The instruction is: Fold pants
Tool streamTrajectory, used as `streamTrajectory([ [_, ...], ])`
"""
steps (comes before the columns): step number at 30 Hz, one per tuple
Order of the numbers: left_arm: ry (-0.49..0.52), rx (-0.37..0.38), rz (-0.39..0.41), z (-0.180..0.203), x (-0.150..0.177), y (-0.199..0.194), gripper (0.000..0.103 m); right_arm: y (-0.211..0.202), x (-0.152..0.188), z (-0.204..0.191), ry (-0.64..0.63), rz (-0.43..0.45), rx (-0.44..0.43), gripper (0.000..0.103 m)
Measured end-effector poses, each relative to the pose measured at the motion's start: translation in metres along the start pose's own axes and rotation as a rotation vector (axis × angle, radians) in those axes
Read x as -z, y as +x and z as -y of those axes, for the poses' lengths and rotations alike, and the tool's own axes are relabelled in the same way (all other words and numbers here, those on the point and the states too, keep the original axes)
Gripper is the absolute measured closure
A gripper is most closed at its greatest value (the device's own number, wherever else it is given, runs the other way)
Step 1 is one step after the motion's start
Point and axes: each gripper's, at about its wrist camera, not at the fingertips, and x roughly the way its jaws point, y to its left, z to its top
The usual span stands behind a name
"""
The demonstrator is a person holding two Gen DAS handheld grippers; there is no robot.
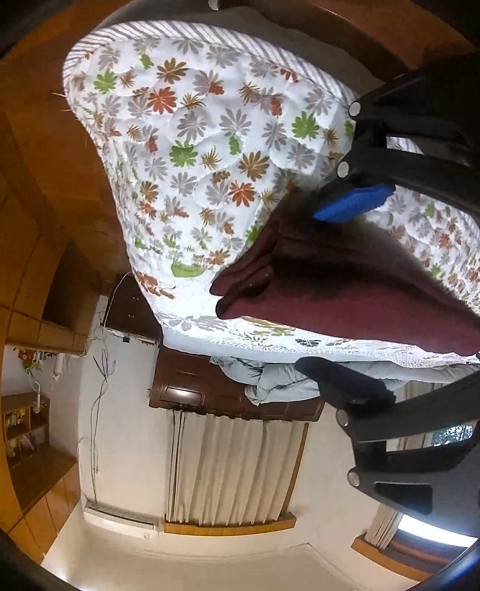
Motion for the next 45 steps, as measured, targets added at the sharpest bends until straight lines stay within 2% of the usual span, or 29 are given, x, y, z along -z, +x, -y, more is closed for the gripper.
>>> streamTrajectory([
  [10, 0.013, -0.016, 0.002, 0.004, 0.000, 0.002, 0.037, 0.008, 0.006, -0.001, -0.052, -0.015, -0.056, 0.034],
  [12, 0.013, -0.017, 0.007, 0.005, 0.000, 0.003, 0.035, 0.015, 0.006, 0.009, -0.021, -0.016, -0.060, 0.035],
  [16, 0.027, -0.028, 0.011, 0.008, 0.001, 0.004, 0.031, 0.020, 0.009, 0.000, -0.021, -0.038, -0.111, 0.034],
  [22, 0.018, -0.023, 0.011, 0.008, 0.000, 0.003, 0.029, 0.028, 0.003, 0.002, 0.004, -0.033, -0.103, 0.036],
  [23, 0.018, -0.020, 0.011, 0.007, 0.000, 0.003, 0.029, 0.028, 0.003, 0.001, -0.002, -0.036, -0.094, 0.042],
  [24, 0.018, -0.018, 0.012, 0.007, 0.000, 0.003, 0.029, 0.029, 0.003, -0.001, -0.008, -0.045, -0.085, 0.057],
  [25, 0.017, -0.016, 0.013, 0.007, 0.000, 0.002, 0.029, 0.029, 0.002, -0.001, -0.011, -0.055, -0.078, 0.067],
  [26, 0.017, -0.015, 0.014, 0.007, 0.000, 0.002, 0.029, 0.031, 0.000, 0.000, 0.001, -0.067, -0.073, 0.088],
  [29, 0.016, -0.012, 0.015, 0.006, 0.000, 0.002, 0.029, 0.035, 0.000, -0.005, 0.002, -0.072, -0.035, 0.088],
  [36, 0.001, 0.013, 0.013, 0.002, 0.001, 0.000, 0.029, 0.031, 0.009, -0.061, -0.145, -0.049, 0.060, 0.088],
  [41, -0.002, 0.044, 0.012, -0.002, 0.002, -0.003, 0.029, 0.033, 0.026, -0.126, -0.358, -0.022, 0.177, 0.088],
  [45, -0.013, 0.076, 0.011, -0.006, 0.001, -0.004, 0.029, 0.035, 0.047, -0.168, -0.494, -0.002, 0.228, 0.088],
])
